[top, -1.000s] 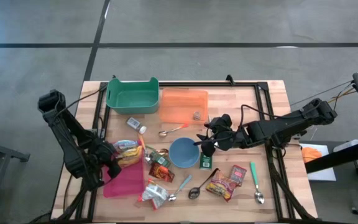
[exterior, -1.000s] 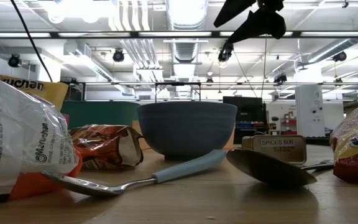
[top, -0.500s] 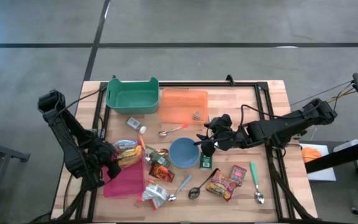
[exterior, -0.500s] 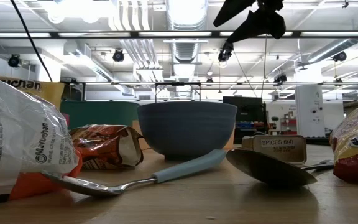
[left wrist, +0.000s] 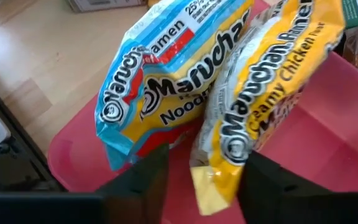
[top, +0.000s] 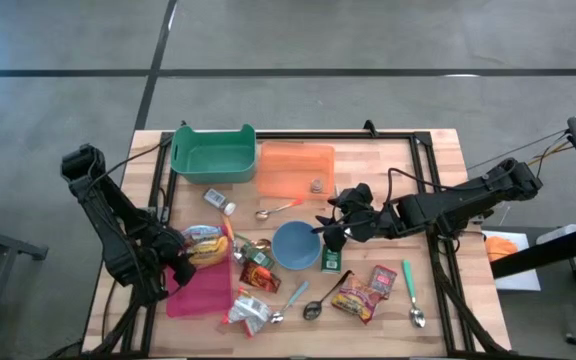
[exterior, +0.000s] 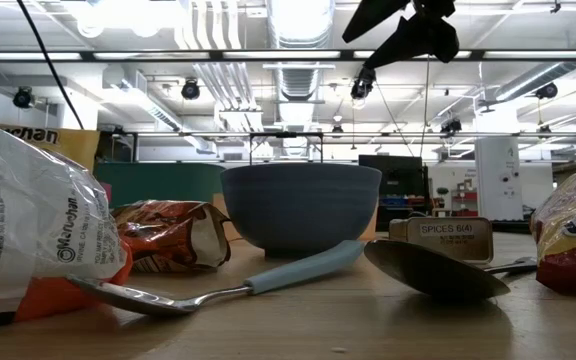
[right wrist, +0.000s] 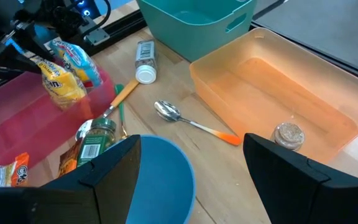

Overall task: Pick & Place Food Item
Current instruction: Put the yellow noodle pack into the pink bin, then put the blue spoon into the green bin

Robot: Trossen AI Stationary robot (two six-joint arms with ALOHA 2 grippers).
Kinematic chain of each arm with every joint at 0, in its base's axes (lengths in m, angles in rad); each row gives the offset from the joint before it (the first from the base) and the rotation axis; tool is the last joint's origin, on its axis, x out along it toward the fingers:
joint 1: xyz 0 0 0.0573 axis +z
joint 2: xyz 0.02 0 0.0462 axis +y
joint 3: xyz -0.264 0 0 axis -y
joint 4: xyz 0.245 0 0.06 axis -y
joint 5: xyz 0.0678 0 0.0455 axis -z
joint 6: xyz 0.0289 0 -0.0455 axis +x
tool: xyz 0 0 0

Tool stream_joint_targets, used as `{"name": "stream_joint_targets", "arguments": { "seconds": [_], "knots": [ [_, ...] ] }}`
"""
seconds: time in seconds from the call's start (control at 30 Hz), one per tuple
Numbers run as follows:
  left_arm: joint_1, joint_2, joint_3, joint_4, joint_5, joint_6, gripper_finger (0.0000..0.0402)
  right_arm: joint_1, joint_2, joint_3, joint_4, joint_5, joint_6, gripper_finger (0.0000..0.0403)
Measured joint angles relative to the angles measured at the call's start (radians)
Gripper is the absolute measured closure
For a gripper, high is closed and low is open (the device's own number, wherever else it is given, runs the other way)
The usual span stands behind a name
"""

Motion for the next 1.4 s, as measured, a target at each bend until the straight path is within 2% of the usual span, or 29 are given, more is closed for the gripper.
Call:
{"name": "stream_joint_targets", "arguments": {
  "seconds": [0.17,0.3,0.57,0.83,1.03,1.27,1.4],
  "knots": [
    [0.006,-0.002,0.000,-0.001,0.017,-0.017,0.0131,0.000,0.000,-0.005,0.003,0.000,0.000,0.0122],
    [0.006,-0.029,0.000,0.000,0.020,-0.058,0.0097,0.000,0.000,-0.007,0.003,0.000,0.001,0.0122],
    [0.006,-0.115,0.000,-0.004,0.014,-0.076,0.0089,0.000,0.000,-0.007,0.004,-0.001,0.001,0.0122],
    [0.006,-0.131,0.000,-0.026,-0.001,-0.065,0.0089,0.000,0.000,-0.007,0.003,-0.001,0.001,0.0122],
    [0.006,-0.131,0.021,-0.062,-0.006,-0.030,0.0104,0.000,0.000,-0.007,0.003,-0.001,0.001,0.0122],
    [0.006,-0.131,0.112,-0.156,-0.011,-0.023,0.0173,0.000,0.000,-0.007,0.004,-0.001,0.001,0.0122],
    [0.006,-0.131,0.157,-0.161,-0.065,0.025,0.0213,0.000,0.000,-0.007,0.004,-0.001,0.001,0.0122]
  ]
}}
